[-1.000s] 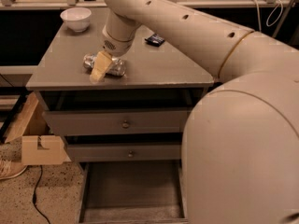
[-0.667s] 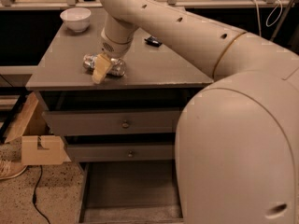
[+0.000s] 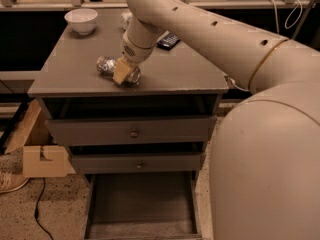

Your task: Place redbull can into bottom drawer

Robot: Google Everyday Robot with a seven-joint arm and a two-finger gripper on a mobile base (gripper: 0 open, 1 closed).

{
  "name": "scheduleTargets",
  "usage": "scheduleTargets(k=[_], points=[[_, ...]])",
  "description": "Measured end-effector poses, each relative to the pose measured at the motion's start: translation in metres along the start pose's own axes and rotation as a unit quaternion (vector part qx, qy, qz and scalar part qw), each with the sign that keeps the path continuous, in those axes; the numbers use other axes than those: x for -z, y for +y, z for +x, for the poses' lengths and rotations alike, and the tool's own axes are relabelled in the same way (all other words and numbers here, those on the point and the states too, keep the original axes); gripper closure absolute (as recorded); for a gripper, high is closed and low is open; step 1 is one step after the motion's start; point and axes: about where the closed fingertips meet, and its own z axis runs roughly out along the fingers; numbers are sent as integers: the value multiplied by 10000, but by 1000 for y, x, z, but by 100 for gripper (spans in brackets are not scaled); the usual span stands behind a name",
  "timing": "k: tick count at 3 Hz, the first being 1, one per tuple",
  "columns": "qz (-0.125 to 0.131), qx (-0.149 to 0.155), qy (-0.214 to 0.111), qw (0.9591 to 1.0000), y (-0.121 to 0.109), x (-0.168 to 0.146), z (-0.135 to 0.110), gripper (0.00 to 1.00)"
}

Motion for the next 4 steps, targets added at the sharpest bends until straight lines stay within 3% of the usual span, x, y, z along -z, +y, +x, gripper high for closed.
scheduleTargets(k=[1,2,3,4], points=[[-216,-95,-343,9991,-2,25,34,89],[-393,-126,-769,9962,3,58,77,100],[-653,-90,-1152,9911,11,76,125,100],[-1149,314,-1667,9788,24,80,157,100]])
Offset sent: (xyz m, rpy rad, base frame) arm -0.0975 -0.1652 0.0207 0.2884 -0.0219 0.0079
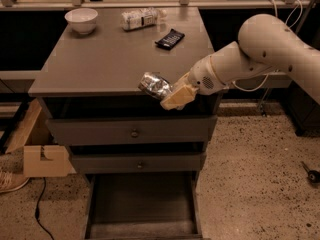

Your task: Place redbull can into bottom drawer

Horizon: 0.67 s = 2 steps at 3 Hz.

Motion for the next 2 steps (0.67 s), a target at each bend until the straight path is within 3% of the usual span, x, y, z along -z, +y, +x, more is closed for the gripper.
scheduleTargets(k=[1,2], points=[[3,-11,51,10000,2,-1,4,100],[24,-59,360,9993,16,-9,31,100]])
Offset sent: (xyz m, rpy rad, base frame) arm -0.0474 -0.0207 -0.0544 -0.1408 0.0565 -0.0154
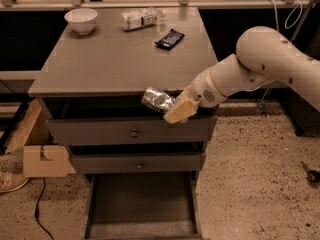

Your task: Place redbull can into bottom drawer

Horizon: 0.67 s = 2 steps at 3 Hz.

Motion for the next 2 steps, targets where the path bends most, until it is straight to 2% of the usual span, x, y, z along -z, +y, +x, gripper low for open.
scheduleTargets(k=[1,2], points=[[236,-488,264,9982,20,4,53,100],[136,-1311,553,9897,42,-16,136,100]])
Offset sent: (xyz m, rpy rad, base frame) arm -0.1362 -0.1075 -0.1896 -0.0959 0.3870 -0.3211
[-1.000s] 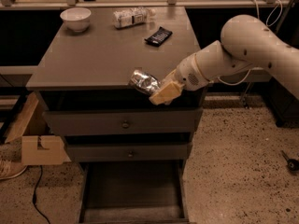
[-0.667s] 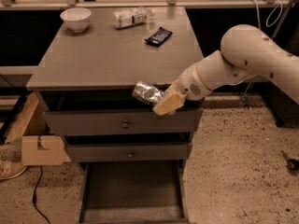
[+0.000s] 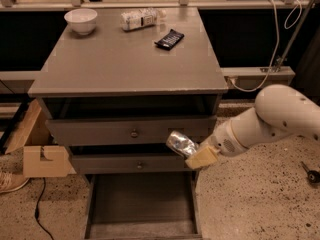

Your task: Place redbull can into bottom drawer

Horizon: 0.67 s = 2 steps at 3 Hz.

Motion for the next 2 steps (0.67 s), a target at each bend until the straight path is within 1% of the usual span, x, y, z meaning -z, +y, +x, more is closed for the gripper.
scheduleTargets(k=[1,2], points=[[-79,-91,103,9999,6,-8,15,100],[-90,-167,137,9997,4,-17,20,100]])
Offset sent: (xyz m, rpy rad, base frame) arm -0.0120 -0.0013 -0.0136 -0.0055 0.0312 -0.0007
